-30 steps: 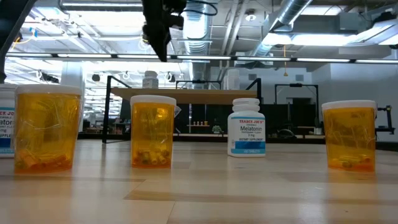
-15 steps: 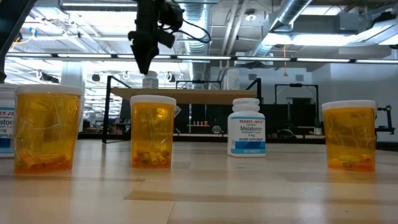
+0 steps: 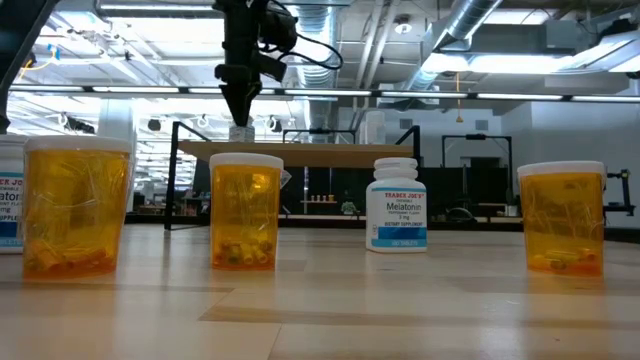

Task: Pick and place medicine bottles onto shelf by color
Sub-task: Put the top white pill bottle on the shelf

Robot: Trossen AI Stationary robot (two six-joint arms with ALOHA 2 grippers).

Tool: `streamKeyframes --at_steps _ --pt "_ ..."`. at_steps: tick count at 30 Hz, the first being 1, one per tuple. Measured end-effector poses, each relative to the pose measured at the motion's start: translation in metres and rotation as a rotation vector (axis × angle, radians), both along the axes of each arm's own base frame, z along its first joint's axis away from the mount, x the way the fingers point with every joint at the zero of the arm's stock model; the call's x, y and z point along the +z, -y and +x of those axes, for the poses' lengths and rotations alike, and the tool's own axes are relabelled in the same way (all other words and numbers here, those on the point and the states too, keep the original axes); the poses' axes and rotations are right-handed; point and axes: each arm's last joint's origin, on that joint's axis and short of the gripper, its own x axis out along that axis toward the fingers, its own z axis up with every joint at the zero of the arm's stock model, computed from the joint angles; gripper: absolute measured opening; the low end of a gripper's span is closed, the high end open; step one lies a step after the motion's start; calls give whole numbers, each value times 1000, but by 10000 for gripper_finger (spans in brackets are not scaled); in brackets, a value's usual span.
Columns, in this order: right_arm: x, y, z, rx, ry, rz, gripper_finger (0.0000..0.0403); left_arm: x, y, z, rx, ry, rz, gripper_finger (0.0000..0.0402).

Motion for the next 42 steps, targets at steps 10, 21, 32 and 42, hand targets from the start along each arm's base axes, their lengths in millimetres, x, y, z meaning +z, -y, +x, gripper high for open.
streamKeyframes --at_steps 10,21,32,42 --pt "-5 -4 7 2 -29 -15 118 2 -4 4 -18 19 73 215" --pt "-9 -12 8 33 -52 -29 118 2 -4 5 -19 30 65 215" --pt "-10 -15 6 43 -54 -22 118 0 0 -3 -16 -59 25 215" --pt "-9 -15 6 27 -56 -9 118 1 -8 0 -15 22 42 215"
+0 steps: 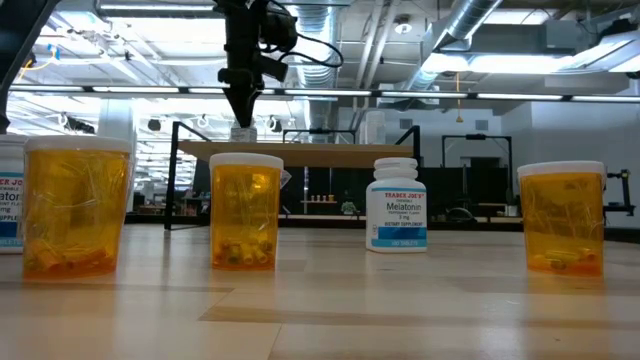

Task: Pick and place medicine bottles onto shelf by color
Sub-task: Put the top white pill bottle on the shelf, then put the left white pill bottle on the shelf aligned with the other white pill bottle

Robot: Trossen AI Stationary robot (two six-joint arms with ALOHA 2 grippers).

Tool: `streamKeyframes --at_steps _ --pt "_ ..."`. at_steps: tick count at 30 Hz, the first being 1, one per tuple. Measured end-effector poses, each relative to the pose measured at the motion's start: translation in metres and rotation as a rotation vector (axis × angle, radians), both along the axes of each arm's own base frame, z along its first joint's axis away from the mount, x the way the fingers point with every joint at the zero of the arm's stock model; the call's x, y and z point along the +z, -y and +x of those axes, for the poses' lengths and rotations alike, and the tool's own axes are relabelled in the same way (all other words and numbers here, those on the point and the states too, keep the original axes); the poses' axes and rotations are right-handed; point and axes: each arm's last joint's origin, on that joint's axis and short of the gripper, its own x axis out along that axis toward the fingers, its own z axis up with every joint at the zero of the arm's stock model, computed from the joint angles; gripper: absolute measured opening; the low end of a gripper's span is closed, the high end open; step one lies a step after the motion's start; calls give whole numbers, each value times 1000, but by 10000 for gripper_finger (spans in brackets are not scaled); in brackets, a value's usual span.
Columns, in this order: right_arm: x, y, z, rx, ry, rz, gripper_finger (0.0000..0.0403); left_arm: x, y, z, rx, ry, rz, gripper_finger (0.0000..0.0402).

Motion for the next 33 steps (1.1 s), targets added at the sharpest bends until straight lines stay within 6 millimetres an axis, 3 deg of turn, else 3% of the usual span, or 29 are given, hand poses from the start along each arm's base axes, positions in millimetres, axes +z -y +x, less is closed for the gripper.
streamKeyframes --at_steps 21,26,33 --pt "0 0 0 -2 0 1 118 5 -8 12 -29 92 125 215" --pt "0 0 0 -2 0 1 118 13 18 16 -30 60 54 215" --pt "0 0 0 -2 1 1 118 25 81 21 11 63 -251 215"
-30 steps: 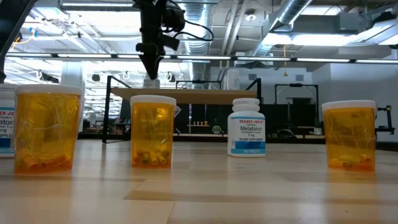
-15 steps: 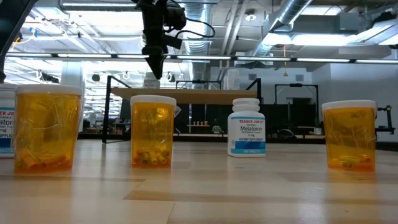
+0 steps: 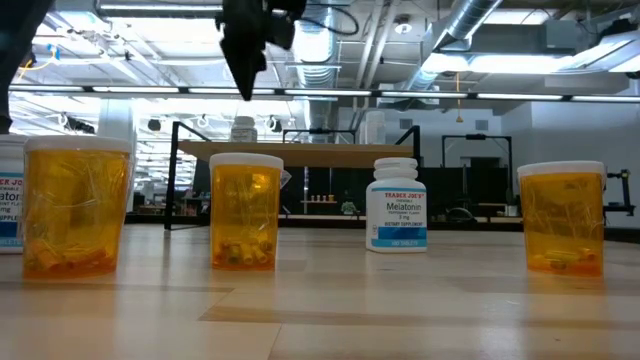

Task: Pick and place medicine bottles onto shelf by color
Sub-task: Put the left white pill bottle on the shelf aligned with the other white pill bottle

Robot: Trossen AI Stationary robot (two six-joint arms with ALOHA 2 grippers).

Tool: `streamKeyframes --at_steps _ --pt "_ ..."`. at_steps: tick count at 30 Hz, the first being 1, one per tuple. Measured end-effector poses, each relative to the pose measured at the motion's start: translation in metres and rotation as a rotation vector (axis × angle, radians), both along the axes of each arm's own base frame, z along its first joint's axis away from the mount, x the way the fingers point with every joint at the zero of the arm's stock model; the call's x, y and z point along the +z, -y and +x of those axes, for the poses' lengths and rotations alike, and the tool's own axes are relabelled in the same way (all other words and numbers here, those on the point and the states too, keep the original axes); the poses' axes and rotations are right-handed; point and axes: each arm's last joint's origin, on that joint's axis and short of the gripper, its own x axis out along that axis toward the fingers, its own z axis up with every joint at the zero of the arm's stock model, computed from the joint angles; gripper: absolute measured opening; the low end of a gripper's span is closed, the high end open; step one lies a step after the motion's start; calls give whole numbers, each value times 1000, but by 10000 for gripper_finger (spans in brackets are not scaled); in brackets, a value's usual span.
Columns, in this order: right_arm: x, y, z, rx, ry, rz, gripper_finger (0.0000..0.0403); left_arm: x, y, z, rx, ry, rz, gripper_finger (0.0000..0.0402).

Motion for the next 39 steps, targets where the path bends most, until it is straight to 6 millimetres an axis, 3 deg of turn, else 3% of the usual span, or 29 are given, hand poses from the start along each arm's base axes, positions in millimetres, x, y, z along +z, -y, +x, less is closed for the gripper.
streamKeyframes --at_steps 6,9,13,16,21,29,33,39 --pt "1 0 1 -1 12 7 118 13 50 1 -74 93 -140 215" --pt "1 -1 1 -16 12 20 118 24 76 -9 -111 133 -179 215" --pt "1 -1 1 -47 9 43 118 27 108 -37 -85 119 -153 215" --pt "2 -1 2 -47 23 54 118 15 129 -58 -36 106 -122 215" --pt "3 -2 3 -47 31 59 118 -21 162 -75 -47 195 -106 215" --pt "4 -3 4 -47 51 73 118 -81 190 -95 -11 89 -81 233" --pt "4 -3 4 -47 50 73 118 -97 199 -101 36 46 -118 255" --pt "4 -2 5 -50 58 58 118 -104 218 -103 16 96 -144 282"
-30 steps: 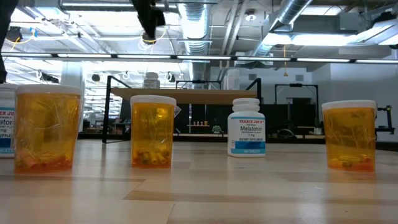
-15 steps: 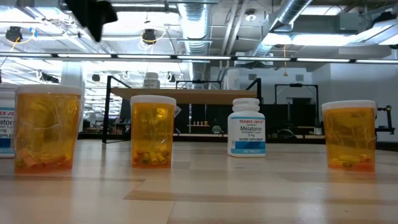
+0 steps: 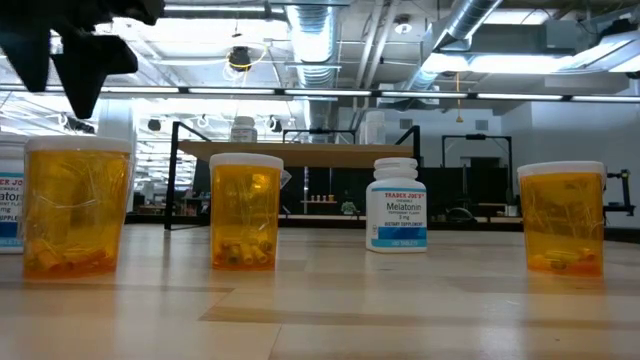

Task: Pick and place medicine bottles onto shelf by color
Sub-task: Put the left white pill bottle on the shelf aligned with the other white pill bottle

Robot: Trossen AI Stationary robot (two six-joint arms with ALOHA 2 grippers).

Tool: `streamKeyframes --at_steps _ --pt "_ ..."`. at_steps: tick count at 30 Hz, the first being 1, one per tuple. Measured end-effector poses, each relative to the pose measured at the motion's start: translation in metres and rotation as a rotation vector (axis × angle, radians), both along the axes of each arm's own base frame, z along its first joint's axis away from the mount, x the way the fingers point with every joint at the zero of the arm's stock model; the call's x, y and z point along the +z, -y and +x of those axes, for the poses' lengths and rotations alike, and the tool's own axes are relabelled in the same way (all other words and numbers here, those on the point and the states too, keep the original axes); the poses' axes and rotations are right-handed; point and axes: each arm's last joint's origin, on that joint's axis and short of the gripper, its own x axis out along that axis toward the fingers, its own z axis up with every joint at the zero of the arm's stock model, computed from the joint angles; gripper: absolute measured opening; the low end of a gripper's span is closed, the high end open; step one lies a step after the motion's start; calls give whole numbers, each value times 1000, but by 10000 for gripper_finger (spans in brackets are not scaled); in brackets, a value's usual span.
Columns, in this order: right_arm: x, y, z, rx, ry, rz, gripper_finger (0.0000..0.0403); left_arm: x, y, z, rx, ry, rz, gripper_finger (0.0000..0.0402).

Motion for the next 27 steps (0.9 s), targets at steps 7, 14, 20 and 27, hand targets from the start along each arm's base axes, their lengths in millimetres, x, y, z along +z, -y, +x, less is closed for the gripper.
streamKeyframes --at_steps 7,14,20,27 --pt "0 0 0 -10 7 -13 118 -19 15 -8 -3 10 -6 289" --pt "0 1 0 -11 6 -12 118 -29 15 -8 40 29 -7 289" --pt "0 0 0 -11 6 -12 118 -38 16 -8 46 39 -27 289" --pt "0 1 0 -11 5 -12 118 -48 15 -9 46 41 -25 289"
